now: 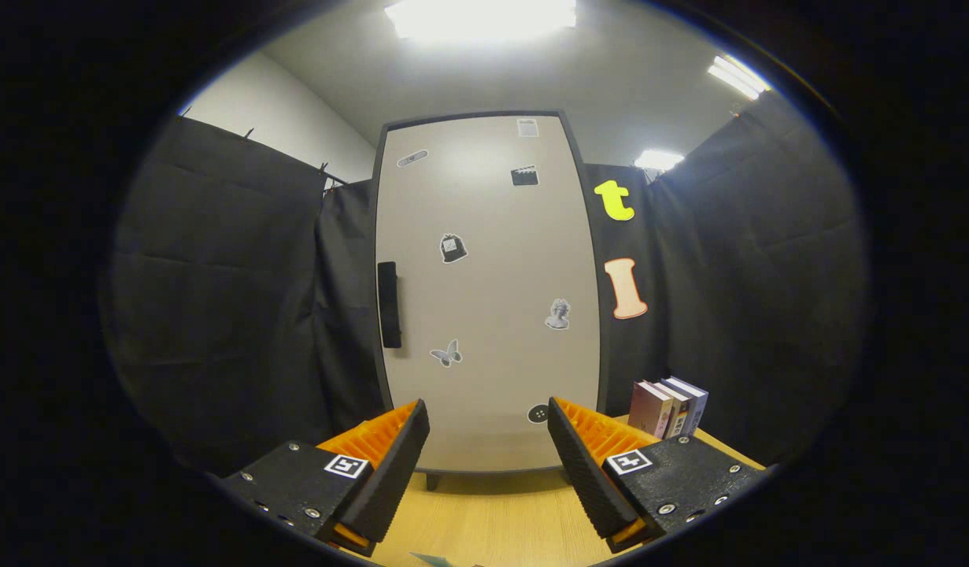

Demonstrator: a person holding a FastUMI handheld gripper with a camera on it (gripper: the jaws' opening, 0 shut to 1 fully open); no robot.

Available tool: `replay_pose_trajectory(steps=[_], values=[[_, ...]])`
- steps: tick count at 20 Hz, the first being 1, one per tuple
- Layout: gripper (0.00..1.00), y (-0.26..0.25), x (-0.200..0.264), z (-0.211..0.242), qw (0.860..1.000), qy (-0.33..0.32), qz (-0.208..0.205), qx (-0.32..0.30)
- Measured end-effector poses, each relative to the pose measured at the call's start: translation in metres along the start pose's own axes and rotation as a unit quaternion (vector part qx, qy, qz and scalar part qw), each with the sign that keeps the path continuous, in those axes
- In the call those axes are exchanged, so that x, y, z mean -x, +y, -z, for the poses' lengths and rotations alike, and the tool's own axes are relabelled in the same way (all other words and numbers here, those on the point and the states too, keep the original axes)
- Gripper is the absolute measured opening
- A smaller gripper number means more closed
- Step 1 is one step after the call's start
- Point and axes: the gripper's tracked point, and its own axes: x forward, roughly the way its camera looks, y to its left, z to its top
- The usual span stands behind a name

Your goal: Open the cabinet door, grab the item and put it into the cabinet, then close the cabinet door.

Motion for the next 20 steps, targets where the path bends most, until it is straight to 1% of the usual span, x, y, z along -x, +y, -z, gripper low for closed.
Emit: replay_pose_trajectory(steps=[5,10,14,16,20], values=[[0.94,0.028,-0.041,-0.022,0.999,-0.014,-0.035,0.021],[0.94,0.057,-0.078,-0.038,0.998,-0.025,-0.065,0.009],[0.94,0.076,-0.106,-0.052,0.996,-0.034,-0.081,0.016],[0.94,0.085,-0.122,-0.052,0.996,-0.026,-0.089,0.015],[0.94,0.095,-0.154,-0.046,0.996,-0.005,-0.088,0.017]])
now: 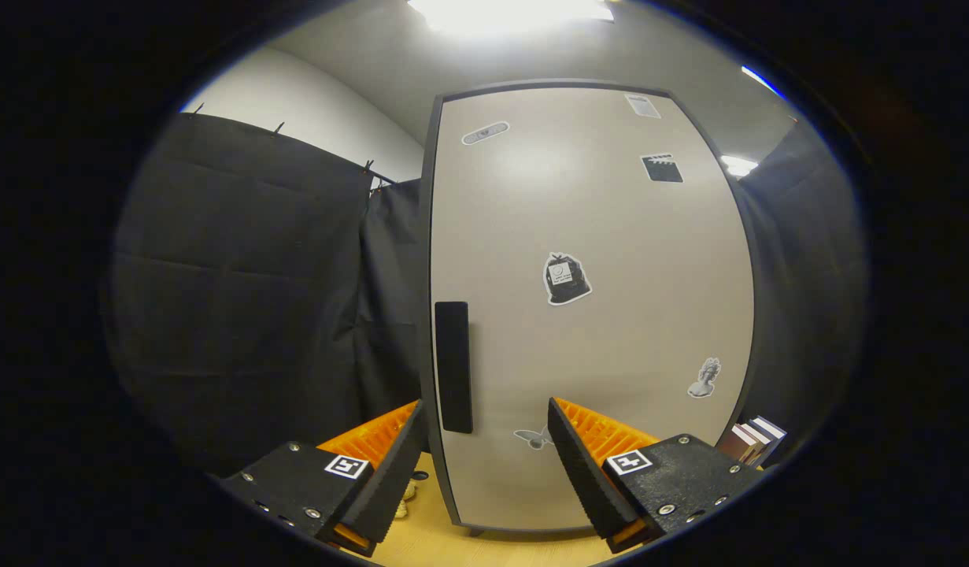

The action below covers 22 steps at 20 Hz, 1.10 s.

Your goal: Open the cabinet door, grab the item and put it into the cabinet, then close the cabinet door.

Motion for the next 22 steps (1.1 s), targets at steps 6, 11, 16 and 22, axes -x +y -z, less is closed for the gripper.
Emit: replay_pose_trajectory(steps=[6,11,16,22], values=[[0.94,0.005,-0.042,-0.002,1.0,0.007,0.014,-0.002],[0.9,0.017,-0.065,0.002,1.0,0.022,0.011,-0.005],[0.58,0.031,-0.078,-0.002,0.999,0.034,0.008,-0.017],[0.24,0.028,-0.076,0.001,0.998,0.052,0.018,-0.018]])
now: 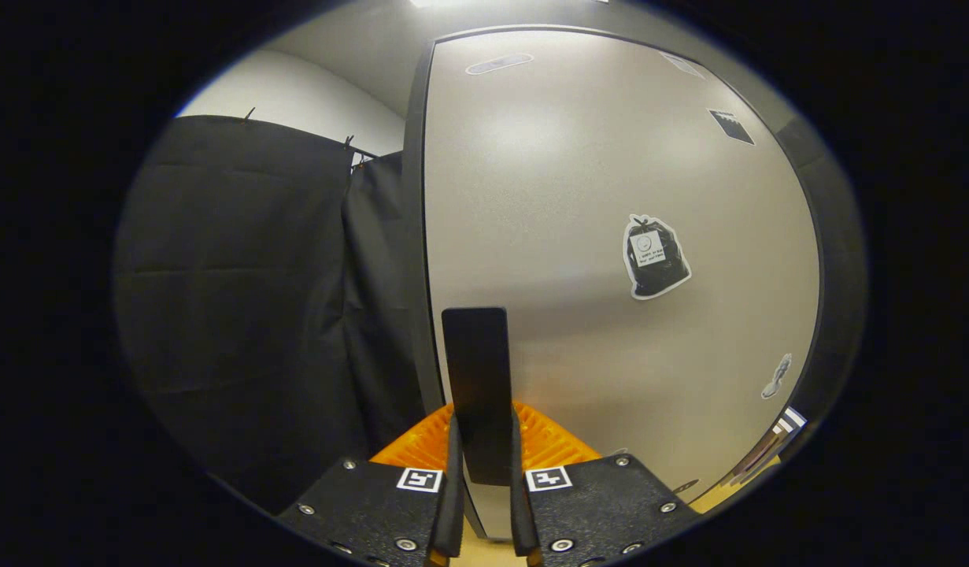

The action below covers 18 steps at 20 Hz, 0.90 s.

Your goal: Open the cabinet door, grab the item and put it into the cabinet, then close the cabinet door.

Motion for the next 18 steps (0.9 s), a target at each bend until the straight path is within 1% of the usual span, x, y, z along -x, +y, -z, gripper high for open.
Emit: replay_pose_trajectory(steps=[1,2,10,15,18], values=[[0.21,0.0,0.001,0.0,1.0,0.0,-0.003,0.001],[0.21,0.0,0.003,-0.001,1.0,-0.001,-0.009,0.001],[0.21,0.005,0.031,-0.002,0.998,0.001,-0.059,0.002],[0.21,0.007,0.057,-0.004,0.995,0.001,-0.096,-0.002],[0.21,0.005,0.061,-0.002,0.994,-0.003,-0.106,-0.001]])
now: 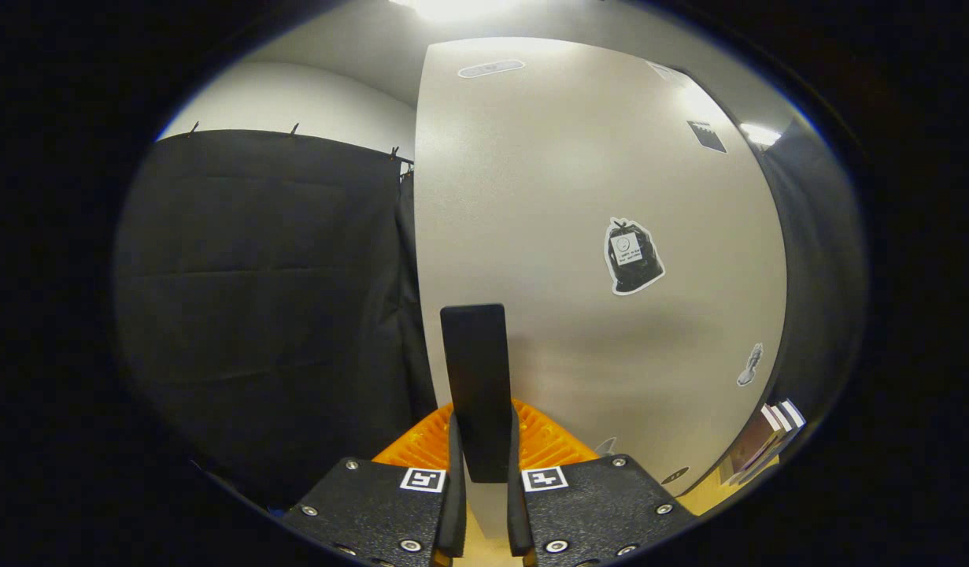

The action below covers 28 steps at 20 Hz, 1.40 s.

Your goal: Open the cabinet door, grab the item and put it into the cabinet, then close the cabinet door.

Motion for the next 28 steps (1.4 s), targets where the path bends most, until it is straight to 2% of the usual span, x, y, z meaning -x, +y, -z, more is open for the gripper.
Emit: replay_pose_trajectory(steps=[14,21,28], values=[[0.21,-0.008,0.06,-0.005,0.999,-0.004,-0.035,0.006],[0.21,-0.025,0.086,-0.007,1.0,-0.016,-0.021,0.009],[0.21,-0.045,0.106,-0.008,1.0,-0.025,0.014,-0.005]])
